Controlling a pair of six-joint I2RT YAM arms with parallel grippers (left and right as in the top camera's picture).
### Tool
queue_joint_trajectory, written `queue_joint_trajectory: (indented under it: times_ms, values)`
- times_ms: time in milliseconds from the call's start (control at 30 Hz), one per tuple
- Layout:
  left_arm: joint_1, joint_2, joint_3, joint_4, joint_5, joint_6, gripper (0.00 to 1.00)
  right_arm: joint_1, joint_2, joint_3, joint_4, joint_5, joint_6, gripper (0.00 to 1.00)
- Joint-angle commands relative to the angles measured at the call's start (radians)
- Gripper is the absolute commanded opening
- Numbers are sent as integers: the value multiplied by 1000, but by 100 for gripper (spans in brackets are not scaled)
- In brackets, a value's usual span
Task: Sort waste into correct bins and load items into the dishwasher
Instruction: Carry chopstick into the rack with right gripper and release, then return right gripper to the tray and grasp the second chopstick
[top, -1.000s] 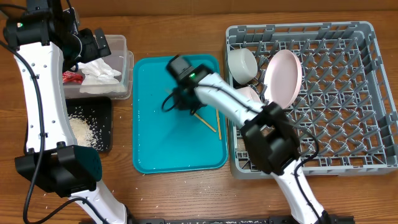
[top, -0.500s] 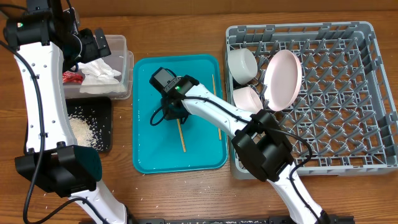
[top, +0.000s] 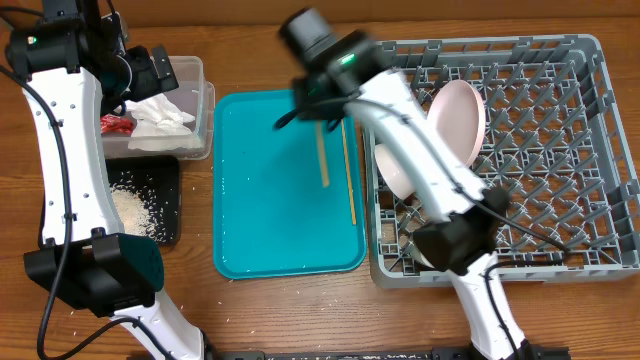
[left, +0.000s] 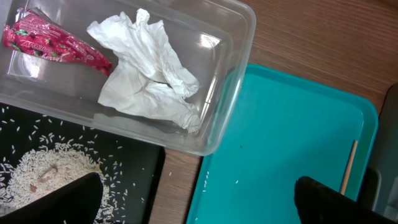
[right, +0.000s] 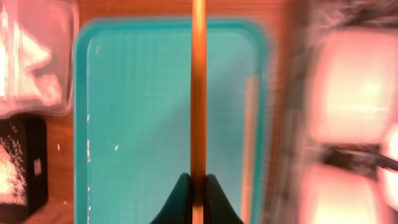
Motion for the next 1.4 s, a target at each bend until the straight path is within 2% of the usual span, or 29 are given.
queue_joint_trajectory:
  times_ms: [0, 100, 267, 600, 800, 967, 1033, 1067, 1200, 1367]
  values:
    - [-8, 0, 21, 1, -4, -3, 100, -101, -81, 118, -91, 32, -22, 4]
    - [-8, 0, 21, 1, -4, -3, 100, -166, -126, 121, -101, -24, -48, 4]
    - [-8, 0, 21, 1, -4, -3, 100, -216, -235, 51, -102, -10, -56, 4]
    - [-8, 0, 21, 1, -4, -3, 100, -294, -453, -414, -101, 31, -51, 4]
    - [-8, 0, 21, 1, -4, -3, 100, -298, -466, -704, -95, 72, -51, 4]
    - [-8, 0, 21, 1, -4, -3, 100, -304, -466, -839, -66, 106, -48, 4]
    - [-8, 0, 21, 1, -4, -3, 100, -304, -466, -842, -62, 107, -49, 11]
    - [-8, 0, 21, 1, -4, -3, 100, -304, -466, -841, -56, 108, -58, 21]
    - [-8, 0, 21, 1, -4, -3, 100, -304, -466, -840, -54, 108, -113, 44]
    - [-8, 0, 21, 1, -4, -3, 100, -304, -466, -837, -13, 92, -136, 46]
